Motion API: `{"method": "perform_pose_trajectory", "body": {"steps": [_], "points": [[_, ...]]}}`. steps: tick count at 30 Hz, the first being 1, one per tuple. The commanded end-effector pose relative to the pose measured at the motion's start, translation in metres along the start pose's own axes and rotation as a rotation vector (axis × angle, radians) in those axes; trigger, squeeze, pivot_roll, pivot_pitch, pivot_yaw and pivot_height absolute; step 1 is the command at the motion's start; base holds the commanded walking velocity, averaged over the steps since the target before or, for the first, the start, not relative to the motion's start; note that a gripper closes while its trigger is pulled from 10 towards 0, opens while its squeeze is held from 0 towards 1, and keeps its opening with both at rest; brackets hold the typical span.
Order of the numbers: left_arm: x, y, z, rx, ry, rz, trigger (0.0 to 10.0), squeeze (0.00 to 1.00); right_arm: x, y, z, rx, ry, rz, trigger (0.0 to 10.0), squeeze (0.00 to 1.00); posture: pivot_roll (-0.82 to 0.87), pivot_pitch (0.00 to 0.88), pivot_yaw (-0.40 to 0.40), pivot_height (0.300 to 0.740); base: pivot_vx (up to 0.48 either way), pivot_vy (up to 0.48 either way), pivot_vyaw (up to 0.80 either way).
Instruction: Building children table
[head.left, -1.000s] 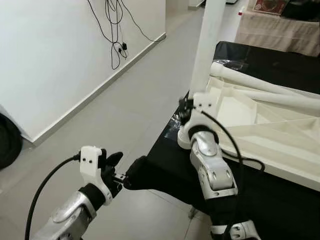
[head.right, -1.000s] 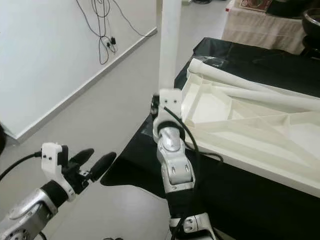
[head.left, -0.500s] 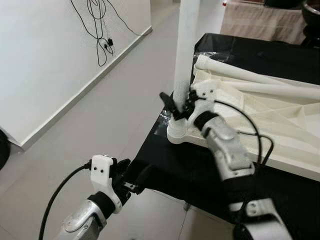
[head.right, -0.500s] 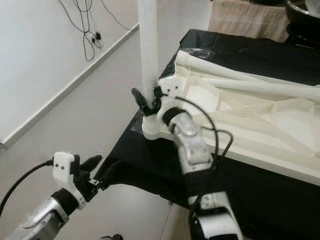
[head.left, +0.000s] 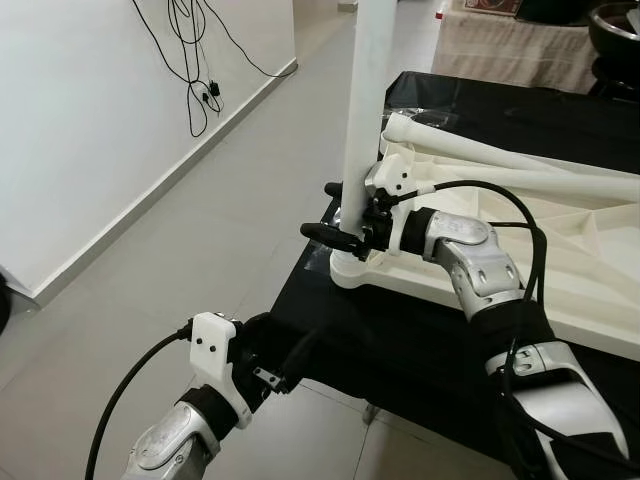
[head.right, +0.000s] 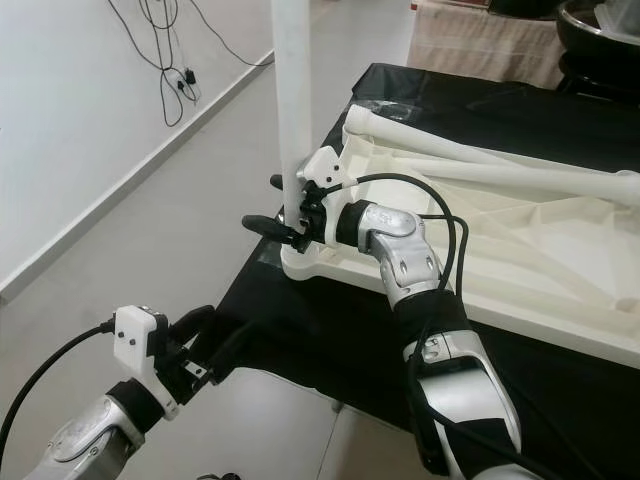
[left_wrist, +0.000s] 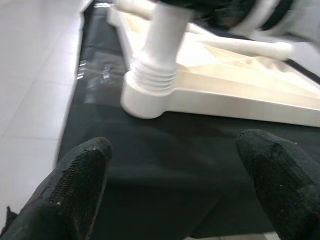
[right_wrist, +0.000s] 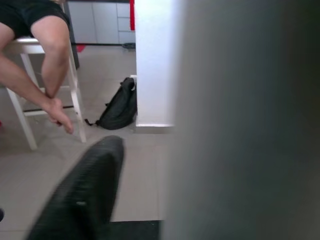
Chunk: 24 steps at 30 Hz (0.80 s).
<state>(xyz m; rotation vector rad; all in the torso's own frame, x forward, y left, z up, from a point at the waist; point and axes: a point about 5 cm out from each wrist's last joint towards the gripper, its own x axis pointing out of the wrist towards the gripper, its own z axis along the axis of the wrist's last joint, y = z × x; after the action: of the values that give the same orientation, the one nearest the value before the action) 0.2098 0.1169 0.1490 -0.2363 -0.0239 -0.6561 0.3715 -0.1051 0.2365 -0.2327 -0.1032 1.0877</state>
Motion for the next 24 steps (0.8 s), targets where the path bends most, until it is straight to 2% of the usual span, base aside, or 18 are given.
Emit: {"method": "perform_pose_trajectory", "body": {"steps": [1,6,9,10,12,13,14,16,17,19,20,24], "points": [[-0.003,-0.004,0.001,0.011,0.008,-0.033,10.0,0.0,0.007,0.01,-0.013,0.031,0.023,0.073,0.0,0.0,0.11,0.148,0.001,0.74,0.0,0.0,0.0],[-0.003,-0.005,0.004,0.039,-0.005,-0.042,10.0,0.0,0.002,0.009,-0.027,0.047,0.046,0.047,0.0,0.0,0.09,0.143,0.009,0.74,0.0,0.0,0.0],[-0.004,-0.003,0.005,0.052,-0.015,-0.041,10.0,0.0,-0.003,0.01,-0.037,0.077,0.04,-0.017,0.0,0.0,0.08,0.142,0.01,0.74,0.0,0.0,0.0],[-0.003,-0.002,0.006,0.063,-0.02,-0.046,10.0,0.0,-0.007,0.018,-0.048,0.143,0.025,-0.104,0.0,0.0,0.07,0.142,0.006,0.74,0.0,0.0,0.0],[-0.003,-0.002,0.006,0.063,-0.02,-0.046,10.0,0.0,-0.007,0.018,-0.048,0.143,0.025,-0.104,0.0,0.0,0.07,0.142,0.006,0.74,0.0,0.0,0.0],[-0.003,-0.003,0.006,0.067,-0.02,-0.053,10.0,0.0,-0.008,0.037,-0.07,0.253,0.04,-0.36,0.0,0.0,0.04,0.148,-0.007,0.74,0.0,0.0,0.0],[-0.003,-0.003,0.006,0.067,-0.02,-0.053,10.0,0.0,-0.008,0.037,-0.07,0.253,0.04,-0.36,0.0,0.0,0.04,0.148,-0.007,0.74,0.0,0.0,0.0],[-0.003,-0.003,0.005,0.066,-0.018,-0.054,10.0,0.0,-0.014,0.051,-0.086,0.333,0.097,-0.664,0.0,0.0,0.04,0.149,-0.007,0.74,0.0,0.0,0.0],[-0.003,-0.003,0.004,0.066,-0.016,-0.053,10.0,0.0,-0.017,0.06,-0.091,0.353,0.124,-0.753,0.0,0.0,0.04,0.157,-0.003,0.74,0.0,0.0,0.0],[-0.003,-0.003,0.003,0.065,-0.014,-0.053,10.0,0.0,-0.019,0.065,-0.093,0.359,0.137,-0.785,0.0,0.0,0.04,0.157,-0.003,0.74,0.0,0.0,0.0],[-0.003,-0.002,0.0,0.064,-0.007,-0.038,10.0,0.0,-0.021,0.067,-0.097,0.364,0.149,-0.818,0.0,0.0,0.01,0.149,0.022,0.74,0.0,0.0,0.0],[-0.003,0.0,-0.011,0.066,0.013,-0.02,10.0,0.0,-0.017,0.062,-0.097,0.346,0.149,-0.828,0.0,0.0,0.02,0.15,0.015,0.74,0.0,0.0,0.0]]}}
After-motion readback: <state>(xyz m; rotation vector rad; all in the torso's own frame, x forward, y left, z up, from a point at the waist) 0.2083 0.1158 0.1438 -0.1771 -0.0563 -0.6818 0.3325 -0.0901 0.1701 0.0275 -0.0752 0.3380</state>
